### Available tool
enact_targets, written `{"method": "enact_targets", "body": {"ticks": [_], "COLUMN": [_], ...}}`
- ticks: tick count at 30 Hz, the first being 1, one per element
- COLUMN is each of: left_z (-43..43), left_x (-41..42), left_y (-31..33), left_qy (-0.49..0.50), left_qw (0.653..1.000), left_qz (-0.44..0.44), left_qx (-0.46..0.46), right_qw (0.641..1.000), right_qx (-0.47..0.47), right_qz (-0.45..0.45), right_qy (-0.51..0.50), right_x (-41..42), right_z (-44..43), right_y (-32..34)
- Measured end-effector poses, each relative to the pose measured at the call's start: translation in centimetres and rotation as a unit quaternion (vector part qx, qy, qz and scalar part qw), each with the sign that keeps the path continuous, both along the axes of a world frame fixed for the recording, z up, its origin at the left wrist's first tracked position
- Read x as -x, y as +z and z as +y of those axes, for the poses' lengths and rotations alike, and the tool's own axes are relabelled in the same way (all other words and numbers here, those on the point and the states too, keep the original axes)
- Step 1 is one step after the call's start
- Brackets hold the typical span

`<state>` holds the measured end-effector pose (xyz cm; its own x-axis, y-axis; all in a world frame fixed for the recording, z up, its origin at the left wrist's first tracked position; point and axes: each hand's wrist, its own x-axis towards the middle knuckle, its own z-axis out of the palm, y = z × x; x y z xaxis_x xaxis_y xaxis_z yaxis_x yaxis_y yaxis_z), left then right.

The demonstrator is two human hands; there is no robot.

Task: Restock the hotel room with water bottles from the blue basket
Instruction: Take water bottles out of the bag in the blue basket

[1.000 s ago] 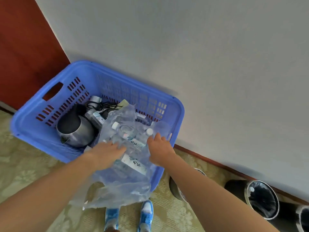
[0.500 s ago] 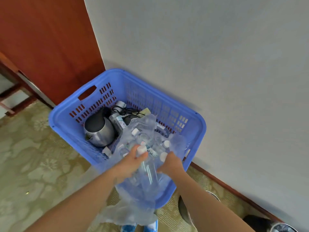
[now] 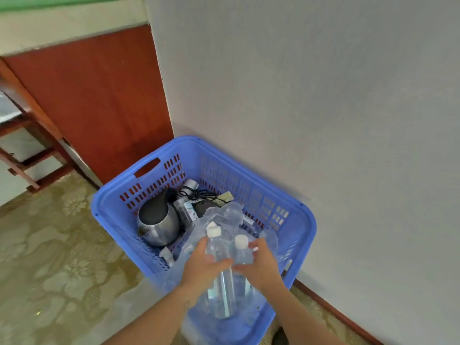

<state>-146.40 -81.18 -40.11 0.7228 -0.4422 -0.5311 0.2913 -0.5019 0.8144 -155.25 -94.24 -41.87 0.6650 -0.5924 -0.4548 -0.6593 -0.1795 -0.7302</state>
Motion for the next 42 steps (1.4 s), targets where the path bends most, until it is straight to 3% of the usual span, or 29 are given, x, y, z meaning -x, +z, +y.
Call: {"method": "enact_targets", "body": {"ticks": [5,8,10,13,15,17,20,25,27,29,33,42], "left_z": [0.6,2.1,3.1,5.1,7.2,9.9,14.3,22.3,25.2,28.0,30.6,32.3], "left_x": [-3.9,-5.7,-7.1,-9.6,-10.6,-11.2,-12.5,-14.6,-16.3,-17.8,-21.9,-29.7], "left_y": [8.6,13.9,17.8,23.7,26.6,29.1,33.5,37.2,38.4,39.9,39.2,37.2], "left_qy": [0.072,0.095,0.108,0.189,0.182,0.173,0.19,0.132,0.098,0.096,0.131,0.085], "left_qw": [0.992,0.989,0.979,0.94,0.897,0.874,0.88,0.917,0.888,0.836,0.903,0.907], "left_qz": [-0.006,-0.009,-0.019,0.041,0.1,0.105,0.065,-0.137,-0.145,-0.087,-0.155,-0.226], "left_qx": [0.102,0.115,0.174,0.282,0.389,0.442,0.429,0.351,0.426,0.533,0.379,0.345], "right_qw": [0.989,0.974,0.958,0.923,0.896,0.883,0.877,0.865,0.863,0.855,0.841,0.864], "right_qx": [-0.069,-0.101,-0.127,-0.185,-0.245,-0.267,-0.251,-0.265,-0.267,-0.28,-0.303,-0.233], "right_qz": [-0.124,-0.202,-0.258,-0.332,-0.361,-0.371,-0.388,-0.406,-0.408,-0.414,-0.427,-0.415], "right_qy": [-0.036,-0.019,0.008,0.058,0.083,0.106,0.134,0.129,0.134,0.139,0.134,0.166], "right_x": [-3.8,-6.4,-8.3,-11.8,-14.0,-15.8,-18.1,-21.9,-23.4,-24.9,-27.2,-33.1], "right_z": [-1.1,-1.1,0.0,3.0,5.7,8.5,13.1,21.0,24.0,26.7,29.9,29.7], "right_y": [7.0,12.6,16.9,23.1,26.8,30.0,33.8,38.0,39.1,39.9,40.6,41.9]}}
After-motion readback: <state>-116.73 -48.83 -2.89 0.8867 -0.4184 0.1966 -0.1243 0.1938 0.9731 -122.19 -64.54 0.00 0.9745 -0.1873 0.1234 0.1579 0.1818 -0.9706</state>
